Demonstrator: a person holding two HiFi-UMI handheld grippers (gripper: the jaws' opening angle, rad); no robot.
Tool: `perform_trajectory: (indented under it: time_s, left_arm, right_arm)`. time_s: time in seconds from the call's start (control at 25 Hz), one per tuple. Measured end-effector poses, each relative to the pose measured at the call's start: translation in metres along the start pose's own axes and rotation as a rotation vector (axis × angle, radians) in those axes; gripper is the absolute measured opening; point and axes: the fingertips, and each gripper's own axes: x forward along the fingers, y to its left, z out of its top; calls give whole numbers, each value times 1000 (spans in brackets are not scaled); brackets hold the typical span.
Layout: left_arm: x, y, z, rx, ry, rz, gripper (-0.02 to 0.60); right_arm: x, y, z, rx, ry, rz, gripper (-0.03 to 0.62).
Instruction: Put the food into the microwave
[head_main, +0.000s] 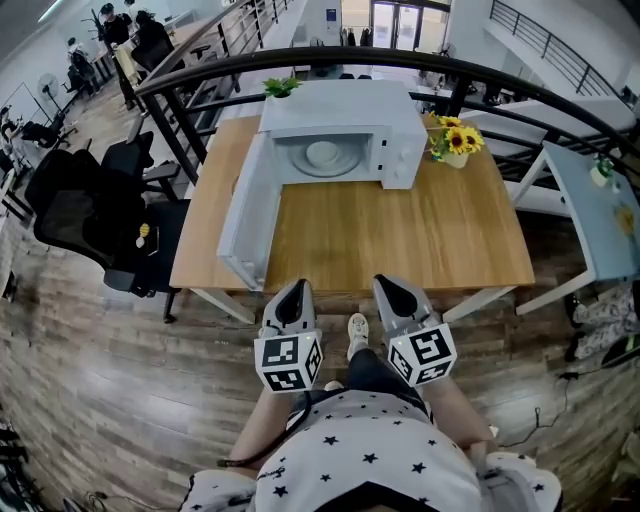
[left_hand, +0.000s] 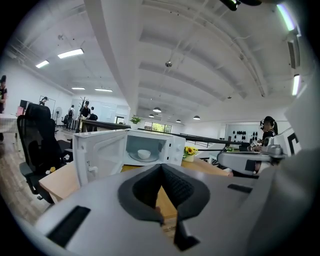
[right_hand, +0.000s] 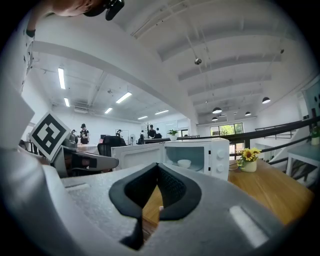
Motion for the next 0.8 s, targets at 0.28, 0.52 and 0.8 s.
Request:
perform_trajectory:
  time_s: [0.28, 0.52, 0.8]
  left_arm:
    - [-8, -7, -4, -11, 1, -11, 3]
    - [-5, -10, -8, -10, 6, -21, 3]
    - [-5, -12, -8, -14, 8, -21, 3]
  right_arm:
    - [-10, 2, -2, -4, 4, 2, 6]
    - [-11, 1, -5, -15, 11, -1, 5]
    - [-9, 2, -6, -2, 16, 1, 5]
